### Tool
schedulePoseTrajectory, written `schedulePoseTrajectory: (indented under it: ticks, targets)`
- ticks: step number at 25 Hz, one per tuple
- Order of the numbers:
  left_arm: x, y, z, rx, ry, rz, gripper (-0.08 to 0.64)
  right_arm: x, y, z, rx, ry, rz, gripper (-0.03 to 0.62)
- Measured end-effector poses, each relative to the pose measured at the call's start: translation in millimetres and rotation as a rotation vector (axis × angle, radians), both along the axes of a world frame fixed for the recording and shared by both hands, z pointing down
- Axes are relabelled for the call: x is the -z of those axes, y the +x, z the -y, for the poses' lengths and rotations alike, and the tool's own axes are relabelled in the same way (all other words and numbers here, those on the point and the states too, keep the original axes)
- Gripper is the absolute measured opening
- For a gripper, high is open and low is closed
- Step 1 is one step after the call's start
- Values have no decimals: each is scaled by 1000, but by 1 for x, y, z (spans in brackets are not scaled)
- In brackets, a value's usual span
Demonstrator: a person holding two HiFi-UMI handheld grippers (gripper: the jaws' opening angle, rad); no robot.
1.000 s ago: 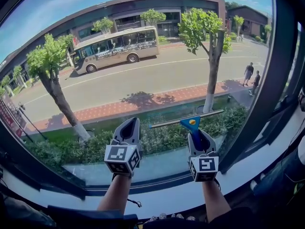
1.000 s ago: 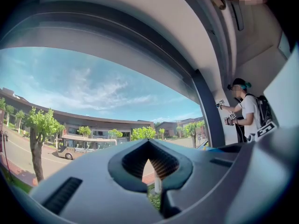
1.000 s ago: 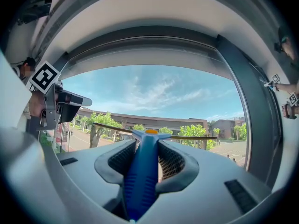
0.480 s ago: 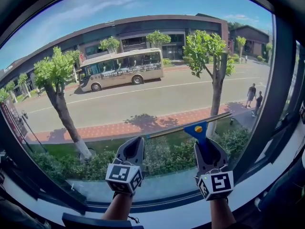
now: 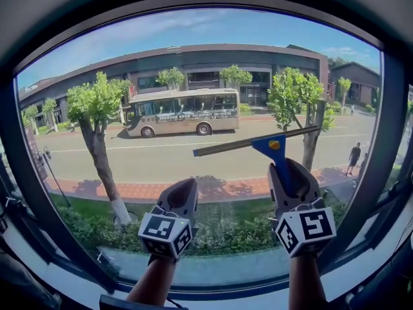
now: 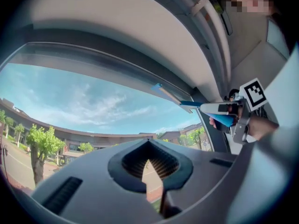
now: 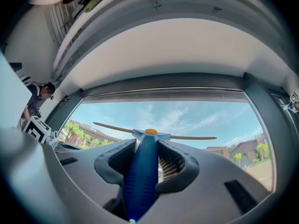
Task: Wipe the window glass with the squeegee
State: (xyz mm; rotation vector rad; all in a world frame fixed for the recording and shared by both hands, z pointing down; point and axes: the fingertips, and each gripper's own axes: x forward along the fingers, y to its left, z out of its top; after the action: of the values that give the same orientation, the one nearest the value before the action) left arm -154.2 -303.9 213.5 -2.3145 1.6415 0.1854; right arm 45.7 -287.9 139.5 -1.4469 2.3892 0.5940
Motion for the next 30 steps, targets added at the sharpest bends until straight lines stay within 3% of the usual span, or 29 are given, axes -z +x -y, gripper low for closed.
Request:
schedulePoseTrajectory:
  ticks: [5,11,20,30]
  targets:
    - [45,-21,-2,-19,76,56,0,59,-17,9,-23,50,56,143]
    - [77,-82,5,-59,112,72,0,138,-64,14,-80,134,92,143]
    - [210,-149,2,-20,271,109,0,236,-100,28,-151,180,109,143]
    - [237,-168,1,11,306,59,0,283,-108,39,-180,176,143,143]
